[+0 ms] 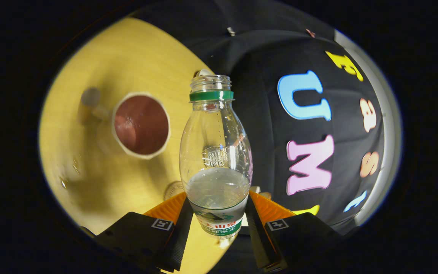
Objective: Take the bottle from table, then pour the juice into the cup, finally place the bottle on the coaster
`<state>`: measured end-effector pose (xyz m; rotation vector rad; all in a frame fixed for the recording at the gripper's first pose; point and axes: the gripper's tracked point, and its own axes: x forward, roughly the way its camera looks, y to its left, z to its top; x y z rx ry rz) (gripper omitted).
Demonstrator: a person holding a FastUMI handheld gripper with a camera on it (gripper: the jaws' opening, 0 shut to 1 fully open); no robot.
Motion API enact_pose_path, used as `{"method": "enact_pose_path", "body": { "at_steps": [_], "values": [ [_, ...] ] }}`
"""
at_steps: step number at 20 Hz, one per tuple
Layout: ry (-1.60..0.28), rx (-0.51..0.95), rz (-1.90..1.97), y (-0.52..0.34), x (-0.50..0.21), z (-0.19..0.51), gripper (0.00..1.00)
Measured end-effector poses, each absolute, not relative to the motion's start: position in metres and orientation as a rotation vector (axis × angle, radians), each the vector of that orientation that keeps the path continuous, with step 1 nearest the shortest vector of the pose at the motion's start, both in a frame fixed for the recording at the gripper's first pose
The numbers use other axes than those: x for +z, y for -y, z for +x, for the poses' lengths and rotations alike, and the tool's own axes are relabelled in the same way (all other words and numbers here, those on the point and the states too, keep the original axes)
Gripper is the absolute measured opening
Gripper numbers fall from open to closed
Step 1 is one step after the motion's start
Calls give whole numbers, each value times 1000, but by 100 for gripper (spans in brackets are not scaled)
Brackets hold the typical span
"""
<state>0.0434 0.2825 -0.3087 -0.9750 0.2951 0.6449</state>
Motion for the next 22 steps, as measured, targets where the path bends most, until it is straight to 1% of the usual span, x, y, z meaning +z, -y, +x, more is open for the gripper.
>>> {"method": "enact_pose_path", "body": {
  "at_steps": [6,11,14,22],
  "values": [
    [-448,676,-464,-292,-300,42,74],
    [-500,649,-141,-276,-281,67,74],
    [-523,601,-26,-259,-282,91,75],
    [-535,562,144,-234,-301,137,75]
  ]
}}
